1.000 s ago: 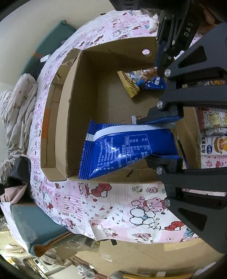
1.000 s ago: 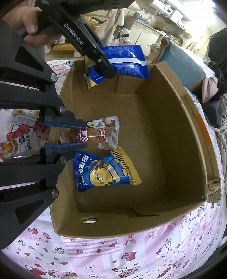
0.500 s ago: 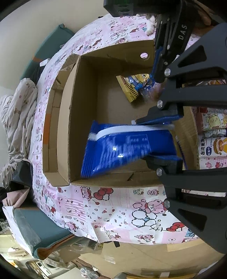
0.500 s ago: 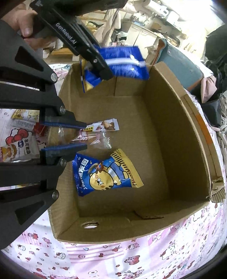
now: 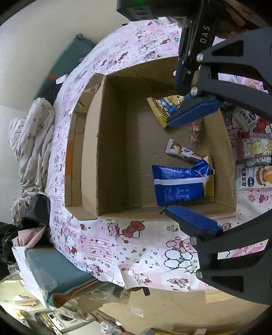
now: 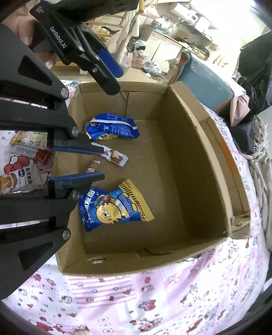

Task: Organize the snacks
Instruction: 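Open the left tool to drop the blue bag while the right tool releases the candy, then withdraw both open tools from the box toward the remaining snacks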

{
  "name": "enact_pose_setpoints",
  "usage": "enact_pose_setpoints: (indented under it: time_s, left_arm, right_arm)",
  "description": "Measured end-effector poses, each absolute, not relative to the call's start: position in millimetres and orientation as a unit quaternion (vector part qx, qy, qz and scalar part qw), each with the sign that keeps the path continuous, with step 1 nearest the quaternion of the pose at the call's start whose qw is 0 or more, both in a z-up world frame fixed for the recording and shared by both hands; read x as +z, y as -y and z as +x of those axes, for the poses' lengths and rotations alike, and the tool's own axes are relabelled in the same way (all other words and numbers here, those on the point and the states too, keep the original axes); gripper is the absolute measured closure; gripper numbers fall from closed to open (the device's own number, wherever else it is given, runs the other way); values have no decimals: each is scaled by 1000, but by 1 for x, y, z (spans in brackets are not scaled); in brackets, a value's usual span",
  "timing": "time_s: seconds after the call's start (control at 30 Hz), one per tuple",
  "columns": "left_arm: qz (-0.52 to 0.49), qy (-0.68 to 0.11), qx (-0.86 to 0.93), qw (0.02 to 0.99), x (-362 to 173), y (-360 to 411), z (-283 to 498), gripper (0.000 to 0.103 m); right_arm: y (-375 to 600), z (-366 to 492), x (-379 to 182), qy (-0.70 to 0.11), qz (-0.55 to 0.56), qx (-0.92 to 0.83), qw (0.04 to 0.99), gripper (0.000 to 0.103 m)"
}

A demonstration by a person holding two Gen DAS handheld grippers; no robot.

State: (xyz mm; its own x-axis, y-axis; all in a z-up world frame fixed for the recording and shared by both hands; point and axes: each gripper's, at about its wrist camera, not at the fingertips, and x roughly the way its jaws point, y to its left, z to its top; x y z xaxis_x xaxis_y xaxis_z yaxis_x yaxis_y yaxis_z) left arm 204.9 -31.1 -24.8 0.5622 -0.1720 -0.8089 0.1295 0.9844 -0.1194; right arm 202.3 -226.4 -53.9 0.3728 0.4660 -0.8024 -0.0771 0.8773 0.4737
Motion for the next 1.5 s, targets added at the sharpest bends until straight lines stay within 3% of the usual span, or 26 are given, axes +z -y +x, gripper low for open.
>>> enact_pose_setpoints:
  time_s: [0.03, 0.07, 0.1, 0.17, 0.43, 0.57, 0.97, 1.5]
  left_arm:
    - [-24, -456, -83, 886, -23, 30, 203, 28]
    - [-26, -451, -81, 888, -21, 28, 202, 28]
    - [-27, -449, -78, 890, -19, 27, 201, 28]
    - [-35, -443, -75, 893, -15, 23, 199, 28]
    - [-61, -449, -80, 888, -5, 9, 191, 24]
    - [-64, -439, -82, 892, 7, 5, 178, 12]
    - [-60, -453, -67, 887, 2, -4, 144, 12]
    - [-129, -562, -41, 816, -41, -42, 120, 12]
  right_arm:
    - [227, 201, -51, -531, 180, 165, 811, 69]
    - [228, 199, -48, -526, 181, 163, 815, 48]
    - [229, 197, -44, -519, 183, 160, 819, 20]
    - [230, 193, -37, -503, 181, 148, 832, 7]
    - [242, 182, -30, -500, 194, 134, 833, 7]
    - [245, 175, -27, -502, 200, 118, 833, 7]
    - [251, 141, -37, -522, 220, 115, 816, 7]
    - [269, 99, -82, -598, 267, 81, 751, 7]
